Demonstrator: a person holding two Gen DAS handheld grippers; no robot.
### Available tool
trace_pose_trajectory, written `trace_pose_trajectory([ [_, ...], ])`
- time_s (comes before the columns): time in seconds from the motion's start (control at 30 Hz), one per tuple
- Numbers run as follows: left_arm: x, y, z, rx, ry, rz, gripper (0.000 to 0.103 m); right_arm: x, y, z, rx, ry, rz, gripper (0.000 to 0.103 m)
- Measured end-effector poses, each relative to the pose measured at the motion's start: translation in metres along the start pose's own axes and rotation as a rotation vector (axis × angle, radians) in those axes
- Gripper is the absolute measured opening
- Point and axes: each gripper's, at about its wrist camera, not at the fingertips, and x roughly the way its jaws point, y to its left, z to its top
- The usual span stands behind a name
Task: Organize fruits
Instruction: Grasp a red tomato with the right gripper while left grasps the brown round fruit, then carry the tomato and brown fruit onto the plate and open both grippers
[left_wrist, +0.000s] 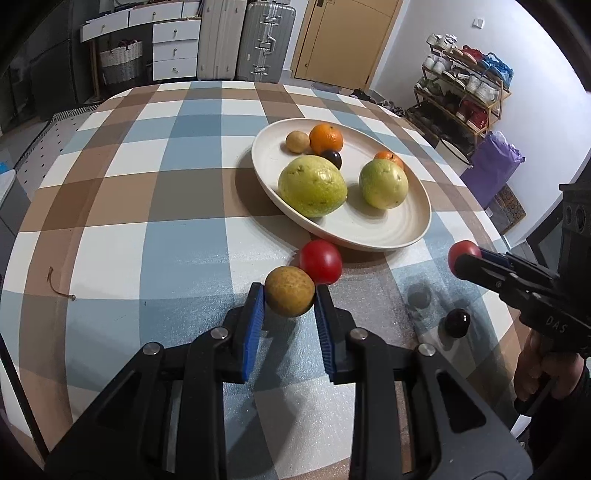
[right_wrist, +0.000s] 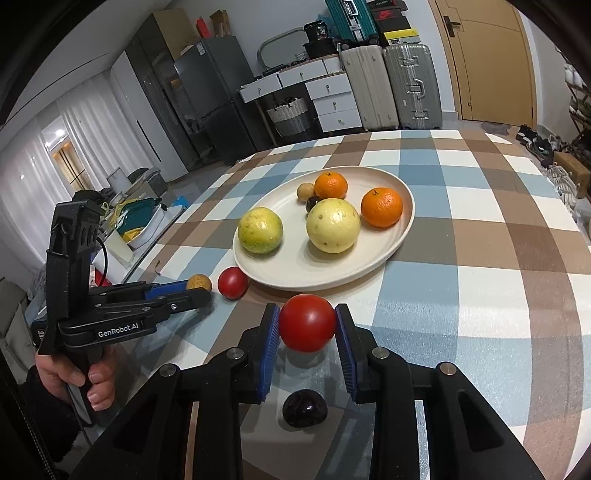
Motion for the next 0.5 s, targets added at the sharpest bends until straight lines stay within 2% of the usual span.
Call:
trace_pose_trajectory([
  [0.23, -0.014, -0.001, 0.005, 0.011, -0.029, -0.010, 0.024, 0.002, 0.003, 0.000, -0.007, 0.005, 0.002, 0.030],
  [0.5, -0.026, -0.010, 0.023, 0.027, -0.058, -0.039, 0.024, -0.007, 0.008, 0.016, -0.013, -0.044, 0.023, 0.030],
])
